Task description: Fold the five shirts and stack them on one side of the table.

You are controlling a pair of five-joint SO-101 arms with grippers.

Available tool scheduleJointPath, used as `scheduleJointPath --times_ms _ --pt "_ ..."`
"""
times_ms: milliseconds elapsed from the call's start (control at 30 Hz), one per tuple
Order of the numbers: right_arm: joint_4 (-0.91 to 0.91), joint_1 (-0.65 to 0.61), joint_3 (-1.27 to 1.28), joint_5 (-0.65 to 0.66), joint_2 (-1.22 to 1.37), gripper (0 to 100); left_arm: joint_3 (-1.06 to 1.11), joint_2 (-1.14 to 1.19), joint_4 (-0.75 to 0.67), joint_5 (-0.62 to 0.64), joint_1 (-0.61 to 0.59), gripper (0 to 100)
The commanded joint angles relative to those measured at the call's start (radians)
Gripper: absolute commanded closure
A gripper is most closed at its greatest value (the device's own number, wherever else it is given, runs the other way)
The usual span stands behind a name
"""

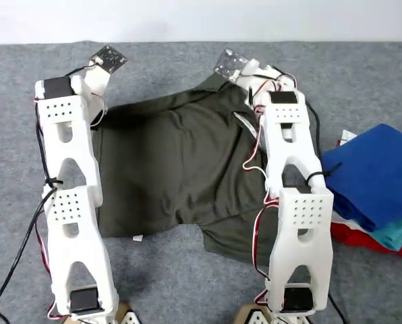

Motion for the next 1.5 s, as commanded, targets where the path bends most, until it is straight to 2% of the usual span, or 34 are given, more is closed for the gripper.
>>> scheduleJointPath --times_ms 0,100,233,400,667,800,867,967,1267,1367,1467 --pt "0.153 -0.012 -0.017 -0.137 -0.097 84.1 -0.038 -0.011 0.006 0.035 -0.002 97" --pt "0.255 -0.044 -0.017 -0.195 -0.094 84.1 -0.038 -0.011 0.008 0.041 0.000 97" --pt "0.278 -0.091 -0.017 -0.255 -0.088 84.0 -0.036 -0.011 0.008 0.041 0.003 97" --pt "0.183 -0.128 -0.017 -0.292 -0.042 84.0 -0.035 -0.011 0.006 0.041 0.006 97" --pt "-0.073 -0.133 -0.017 -0.284 0.082 84.0 -0.033 -0.009 0.008 0.041 0.006 97" --pt "-0.091 -0.120 -0.017 -0.236 0.127 84.5 -0.033 -0.009 0.008 0.041 0.006 97" --pt "-0.091 -0.117 -0.017 -0.212 0.131 87.8 -0.033 -0.009 0.008 0.041 0.006 97" --pt "-0.085 -0.107 -0.037 -0.133 0.124 99.8 -0.033 -0.009 0.008 0.041 0.006 97" --pt "0.153 -0.010 -0.318 -0.112 0.114 98.8 -0.033 -0.009 0.009 0.043 0.006 97" --pt "0.305 -0.019 -0.420 -0.118 0.113 98.8 -0.036 -0.009 0.009 0.069 0.008 98" --pt "0.430 -0.059 -0.503 -0.199 0.117 98.7 -0.036 -0.011 0.009 0.092 0.008 100"
